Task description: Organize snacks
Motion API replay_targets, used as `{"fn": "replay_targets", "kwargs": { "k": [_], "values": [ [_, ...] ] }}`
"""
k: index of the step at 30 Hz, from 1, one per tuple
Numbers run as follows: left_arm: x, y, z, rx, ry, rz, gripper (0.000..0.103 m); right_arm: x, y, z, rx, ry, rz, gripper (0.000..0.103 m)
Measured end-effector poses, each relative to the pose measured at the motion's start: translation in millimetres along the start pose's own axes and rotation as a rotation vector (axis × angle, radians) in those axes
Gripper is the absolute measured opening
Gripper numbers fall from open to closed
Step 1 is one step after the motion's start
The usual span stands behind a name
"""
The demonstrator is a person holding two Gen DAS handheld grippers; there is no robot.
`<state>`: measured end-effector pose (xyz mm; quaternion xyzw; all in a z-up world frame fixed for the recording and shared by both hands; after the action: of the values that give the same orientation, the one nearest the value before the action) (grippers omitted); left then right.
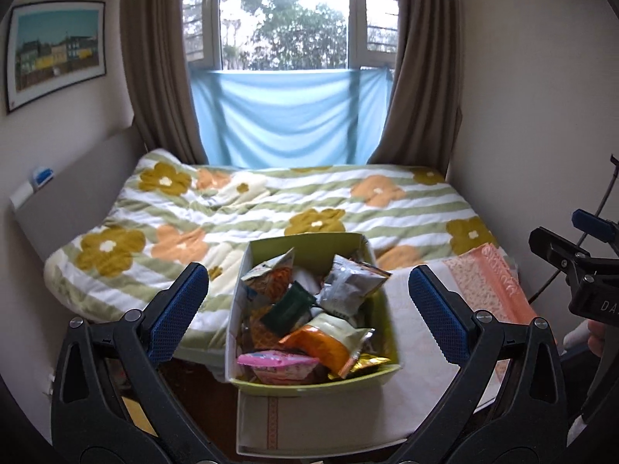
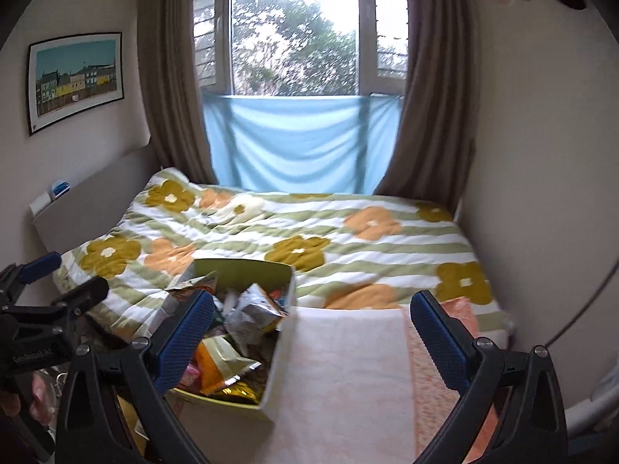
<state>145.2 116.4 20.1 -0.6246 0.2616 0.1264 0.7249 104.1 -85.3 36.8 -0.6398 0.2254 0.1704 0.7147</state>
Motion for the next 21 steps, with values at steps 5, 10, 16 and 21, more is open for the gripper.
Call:
{"fn": "replay_targets", "kwargs": {
  "k": [5,10,16,21],
  "values": [
    [-42,17,-25,-0.018,0.025,-0.045,0.103,-33,20,-22,0.008,0.050,-0.011,0.101],
    [-65,31,-38,-0.018,0.013,-0.059,0.103,-42,37,-34,0.020,0.063,-0.004,0.101],
    [-74,37,-45,-0.016,0.012,-0.062,0.103,-47,44,-38,0.037,0.055,-0.010,0.101],
    [-77,40,-49,-0.016,0.014,-0.066,0.103,-50,45,-41,0.040,0.049,-0.021,0.101]
  ]
}}
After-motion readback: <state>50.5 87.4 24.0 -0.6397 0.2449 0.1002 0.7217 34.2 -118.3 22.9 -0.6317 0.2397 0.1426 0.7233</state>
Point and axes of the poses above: each gripper's, at about its wrist camera, not at the fingertips, and x roughly the way its jaws point, z to its left, y to its underside, the point moved 4 cm from there along x, roughly the way its jaws point, and after that the axes turned 6 degrees about x, right-handed, at the moved point
